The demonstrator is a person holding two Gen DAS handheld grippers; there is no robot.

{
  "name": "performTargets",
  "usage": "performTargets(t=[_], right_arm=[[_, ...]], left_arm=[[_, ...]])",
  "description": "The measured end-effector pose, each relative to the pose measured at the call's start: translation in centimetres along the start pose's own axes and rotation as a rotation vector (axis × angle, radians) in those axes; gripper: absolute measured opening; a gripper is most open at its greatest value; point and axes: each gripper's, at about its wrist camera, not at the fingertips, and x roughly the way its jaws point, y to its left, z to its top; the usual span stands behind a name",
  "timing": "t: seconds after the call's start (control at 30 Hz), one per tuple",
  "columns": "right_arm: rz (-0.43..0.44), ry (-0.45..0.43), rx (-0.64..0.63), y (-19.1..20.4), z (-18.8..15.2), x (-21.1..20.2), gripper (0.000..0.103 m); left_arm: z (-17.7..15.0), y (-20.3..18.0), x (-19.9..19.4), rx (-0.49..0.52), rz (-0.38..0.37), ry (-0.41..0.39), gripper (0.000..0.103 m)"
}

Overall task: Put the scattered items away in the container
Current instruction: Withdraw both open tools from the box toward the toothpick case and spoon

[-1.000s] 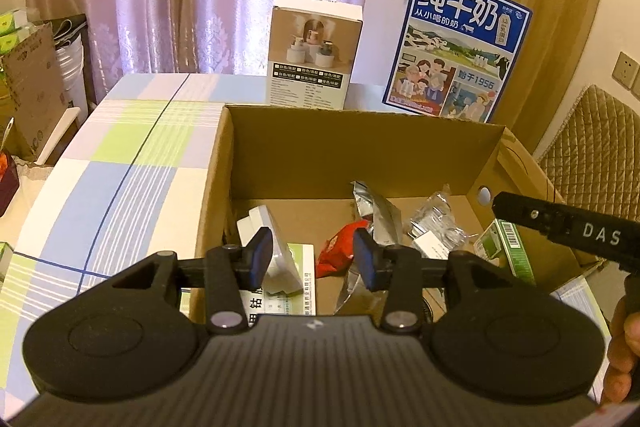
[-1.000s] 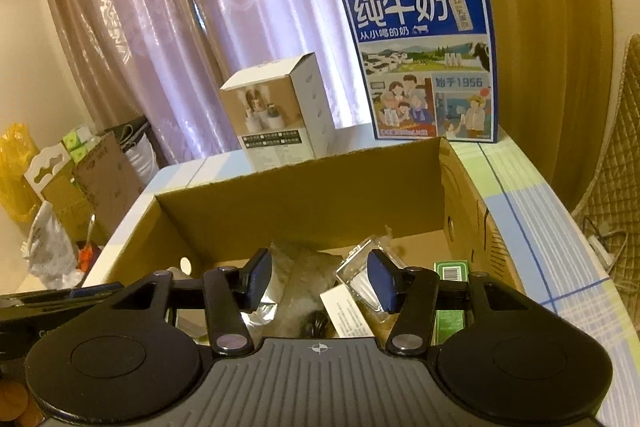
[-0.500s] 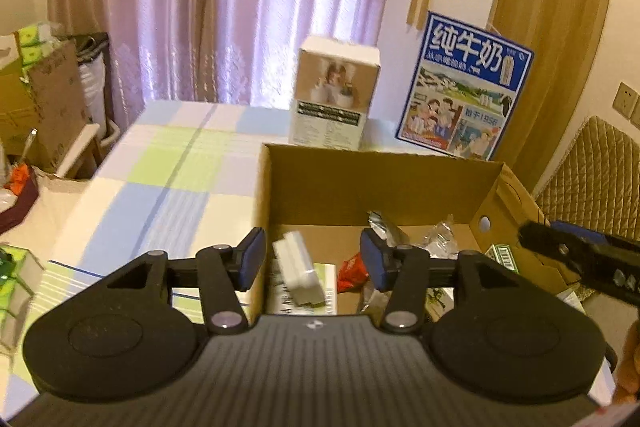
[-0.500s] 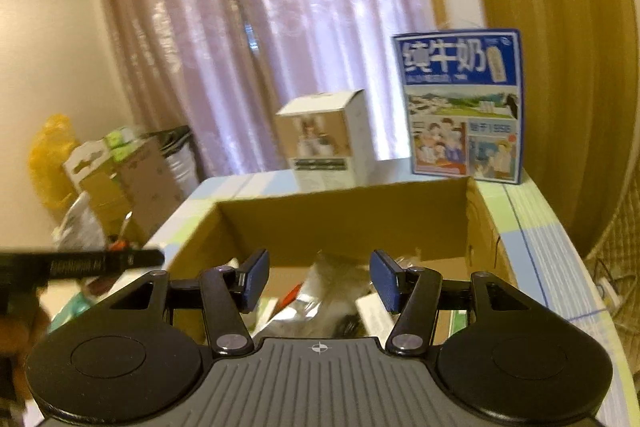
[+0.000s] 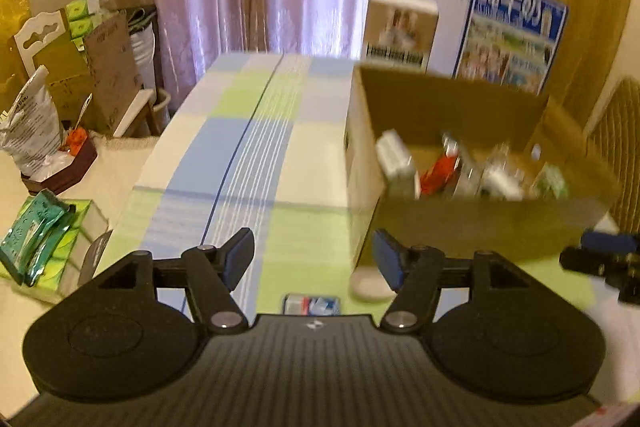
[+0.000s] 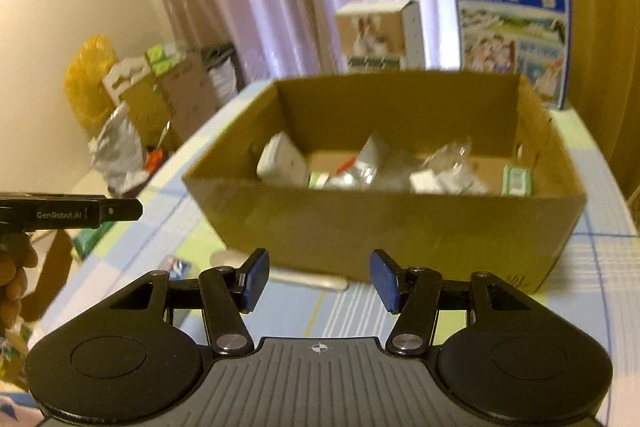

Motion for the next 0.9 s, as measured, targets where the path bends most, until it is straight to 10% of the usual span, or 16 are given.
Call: performTargets(t=[0.9], right_arm=[[-0.001,0.193,-0.075,-0.3,-1.8,6.8,0.053]], left_arm=[[-5.6,-1.0,8.3,0.157,-0.055,0.289,0.054]])
